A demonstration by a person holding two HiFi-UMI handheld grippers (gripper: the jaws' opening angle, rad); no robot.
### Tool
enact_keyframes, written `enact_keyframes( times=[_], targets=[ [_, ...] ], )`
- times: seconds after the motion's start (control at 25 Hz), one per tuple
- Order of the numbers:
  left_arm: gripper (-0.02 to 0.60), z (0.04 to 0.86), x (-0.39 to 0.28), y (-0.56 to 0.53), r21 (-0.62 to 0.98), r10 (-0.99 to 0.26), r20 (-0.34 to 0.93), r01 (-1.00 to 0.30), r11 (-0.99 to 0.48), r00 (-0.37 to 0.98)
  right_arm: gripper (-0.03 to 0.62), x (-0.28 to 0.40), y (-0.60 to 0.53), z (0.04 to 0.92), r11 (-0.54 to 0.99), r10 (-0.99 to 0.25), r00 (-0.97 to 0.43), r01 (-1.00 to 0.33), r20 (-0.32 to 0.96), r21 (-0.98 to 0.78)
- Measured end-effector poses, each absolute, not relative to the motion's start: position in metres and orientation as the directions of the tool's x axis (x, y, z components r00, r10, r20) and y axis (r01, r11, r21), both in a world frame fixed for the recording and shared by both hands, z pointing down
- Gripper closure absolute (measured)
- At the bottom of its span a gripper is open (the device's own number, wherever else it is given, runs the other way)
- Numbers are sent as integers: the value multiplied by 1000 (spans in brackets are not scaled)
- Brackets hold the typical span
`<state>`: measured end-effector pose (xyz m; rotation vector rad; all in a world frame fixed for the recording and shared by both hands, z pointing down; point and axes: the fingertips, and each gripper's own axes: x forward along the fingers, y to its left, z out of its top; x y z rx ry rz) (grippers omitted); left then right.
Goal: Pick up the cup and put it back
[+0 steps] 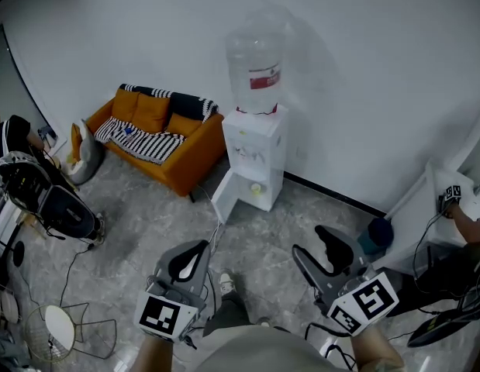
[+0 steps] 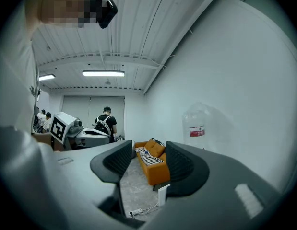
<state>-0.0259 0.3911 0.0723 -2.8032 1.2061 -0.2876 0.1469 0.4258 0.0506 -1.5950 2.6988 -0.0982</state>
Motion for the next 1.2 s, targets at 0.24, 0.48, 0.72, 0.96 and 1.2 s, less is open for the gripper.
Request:
enact_keyframes(
  times=[0.24,0.48,0.72,0.96,1.2],
  targets=[
    [580,78,-28,353,-133,-721,144,-708,-693,678,367,142,385,58,486,-872,-488,-872,43,-55],
    [580,80,-37,299,-138,-710,126,-697,-704,692,367,126,334,69,491,-867,-493,-870,71,-50],
    [580,79,-60,225,-120,-703,118,-693,-711,701,367,98,265,73,480,-872,-482,-876,88,-42],
    [580,78,-83,135,-124,-687,115,-676,-726,717,367,77,179,73,446,-886,-448,-894,117,-48],
    [580,84,-110,53,-119,-673,122,-662,-740,730,367,53,99,75,421,-897,-422,-906,132,-39]
  ],
)
